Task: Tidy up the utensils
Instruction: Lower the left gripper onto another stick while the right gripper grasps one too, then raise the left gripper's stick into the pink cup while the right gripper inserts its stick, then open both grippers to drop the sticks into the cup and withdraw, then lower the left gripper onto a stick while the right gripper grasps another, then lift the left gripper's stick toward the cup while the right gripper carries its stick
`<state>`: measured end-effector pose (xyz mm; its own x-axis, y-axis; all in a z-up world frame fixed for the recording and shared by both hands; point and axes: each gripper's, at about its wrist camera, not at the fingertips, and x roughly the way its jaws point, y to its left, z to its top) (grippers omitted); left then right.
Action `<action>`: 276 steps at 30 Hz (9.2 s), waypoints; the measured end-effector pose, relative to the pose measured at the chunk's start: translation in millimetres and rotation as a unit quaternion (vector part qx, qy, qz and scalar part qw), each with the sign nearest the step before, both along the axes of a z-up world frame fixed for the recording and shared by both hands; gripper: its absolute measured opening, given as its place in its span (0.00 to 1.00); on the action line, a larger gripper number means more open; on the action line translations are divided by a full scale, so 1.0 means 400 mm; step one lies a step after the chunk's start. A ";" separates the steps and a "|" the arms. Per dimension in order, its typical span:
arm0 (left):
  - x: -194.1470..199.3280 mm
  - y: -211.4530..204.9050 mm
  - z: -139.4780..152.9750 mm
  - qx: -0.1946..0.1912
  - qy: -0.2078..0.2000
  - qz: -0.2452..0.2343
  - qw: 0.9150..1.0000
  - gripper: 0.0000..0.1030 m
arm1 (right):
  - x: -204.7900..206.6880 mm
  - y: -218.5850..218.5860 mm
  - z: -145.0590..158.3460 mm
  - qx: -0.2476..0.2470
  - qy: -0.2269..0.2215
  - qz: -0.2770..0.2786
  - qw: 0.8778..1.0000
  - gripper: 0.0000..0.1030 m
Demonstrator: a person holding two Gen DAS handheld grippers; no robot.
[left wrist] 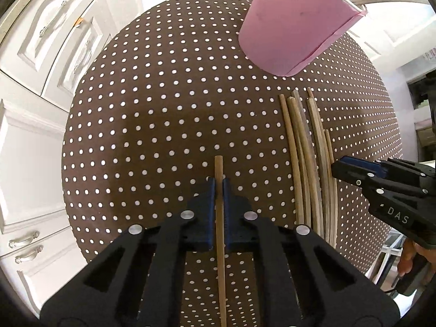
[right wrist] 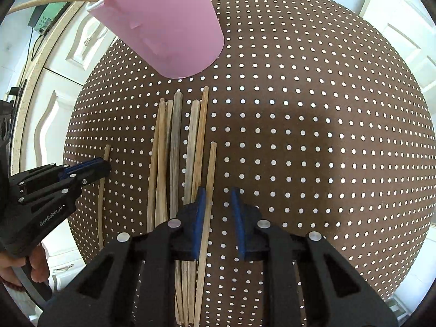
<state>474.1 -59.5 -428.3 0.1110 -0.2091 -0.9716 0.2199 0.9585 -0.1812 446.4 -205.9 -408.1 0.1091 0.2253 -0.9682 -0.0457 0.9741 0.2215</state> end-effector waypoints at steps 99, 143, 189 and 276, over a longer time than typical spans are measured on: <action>0.044 -0.007 0.548 -0.106 -0.274 0.030 0.955 0.06 | 0.003 -0.007 0.550 0.003 -0.355 0.008 0.935 0.04; 0.021 -0.040 0.411 -0.071 -0.185 0.013 0.980 0.14 | -0.014 0.022 0.383 -0.001 -0.264 0.010 0.964 0.05; -0.045 -0.100 0.028 0.023 -0.048 0.008 0.999 0.58 | -0.089 -0.117 0.136 0.047 -0.114 -0.055 0.991 0.30; -0.067 -0.038 0.476 -0.128 -0.217 -0.081 0.964 0.05 | -0.078 -0.093 0.446 0.071 -0.252 -0.072 0.963 0.04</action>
<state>447.2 -74.6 -238.0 0.4407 -0.4855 -0.7550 0.4722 0.8407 -0.2650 415.2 -243.0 -229.7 0.5961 0.2985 -0.7453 -0.0489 0.9401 0.3374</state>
